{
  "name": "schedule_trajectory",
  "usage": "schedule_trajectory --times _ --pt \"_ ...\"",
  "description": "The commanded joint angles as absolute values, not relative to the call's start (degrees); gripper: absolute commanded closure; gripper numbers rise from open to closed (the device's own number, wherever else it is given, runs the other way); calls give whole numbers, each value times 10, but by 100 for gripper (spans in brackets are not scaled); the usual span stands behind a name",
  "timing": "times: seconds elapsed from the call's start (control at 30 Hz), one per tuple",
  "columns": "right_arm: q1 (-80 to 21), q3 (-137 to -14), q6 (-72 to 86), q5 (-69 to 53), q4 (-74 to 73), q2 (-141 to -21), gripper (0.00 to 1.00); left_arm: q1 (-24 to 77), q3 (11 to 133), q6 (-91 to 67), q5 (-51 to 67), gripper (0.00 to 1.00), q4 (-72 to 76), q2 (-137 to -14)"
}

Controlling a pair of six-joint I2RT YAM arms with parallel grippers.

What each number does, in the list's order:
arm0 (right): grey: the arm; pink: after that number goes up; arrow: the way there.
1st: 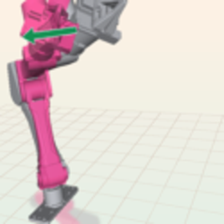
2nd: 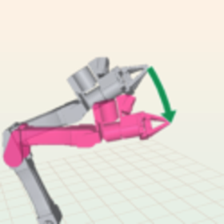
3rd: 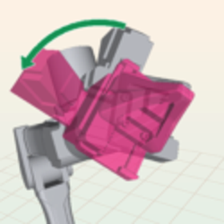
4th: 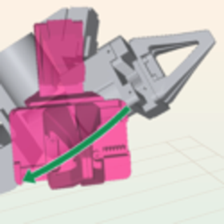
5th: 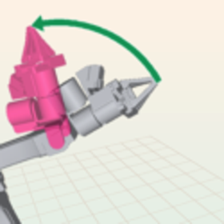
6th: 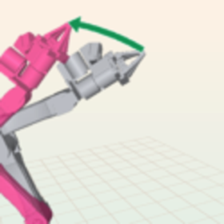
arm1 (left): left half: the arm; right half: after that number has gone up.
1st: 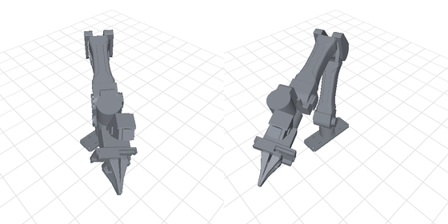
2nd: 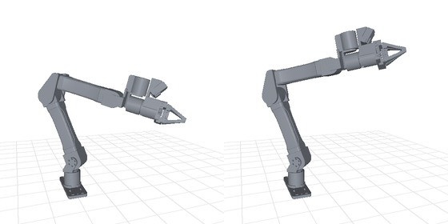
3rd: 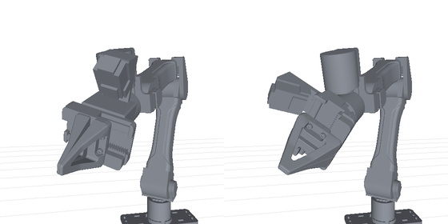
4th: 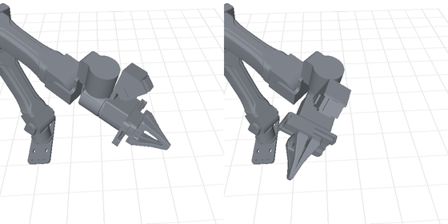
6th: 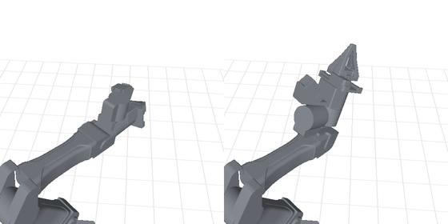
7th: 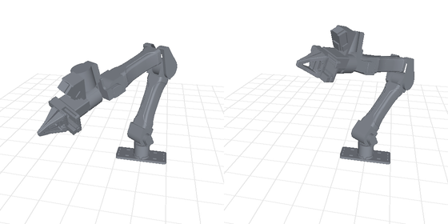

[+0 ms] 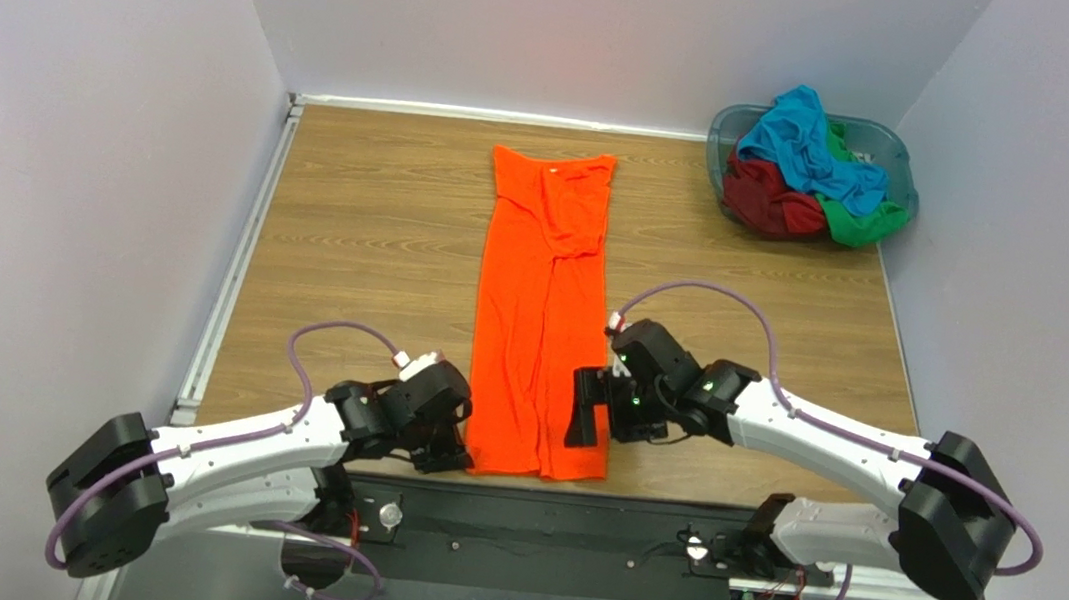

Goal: Fold and stack the t-shirts
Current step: Fold the tshirt

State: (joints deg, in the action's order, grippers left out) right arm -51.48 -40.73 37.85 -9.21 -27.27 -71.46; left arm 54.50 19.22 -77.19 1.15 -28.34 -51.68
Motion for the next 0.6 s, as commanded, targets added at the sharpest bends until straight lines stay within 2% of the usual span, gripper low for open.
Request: schedule_trajectory --times 0.0,0.23,0.27,0.33,0.4,0.47,0.57 --pt "-536 -379 384 -119 -328 -712 0 548 178 -777 32 100 -285 -501" --pt "-550 -358 396 -136 -326 -728 8 548 176 -780 35 100 -284 -497" --pt "-550 -354 400 -136 -324 -729 16 548 176 -780 34 100 -284 -497" --pt "-551 -352 402 -134 -323 -731 24 548 175 -780 35 100 -282 -497" --pt "-551 -346 404 -133 -315 -735 29 548 174 -781 36 100 -279 -497" --pt "-550 -345 409 -133 -306 -743 40 548 172 -780 37 100 -277 -497" --pt "-551 -336 412 -145 -287 -751 49 548 172 -780 38 100 -276 -495"
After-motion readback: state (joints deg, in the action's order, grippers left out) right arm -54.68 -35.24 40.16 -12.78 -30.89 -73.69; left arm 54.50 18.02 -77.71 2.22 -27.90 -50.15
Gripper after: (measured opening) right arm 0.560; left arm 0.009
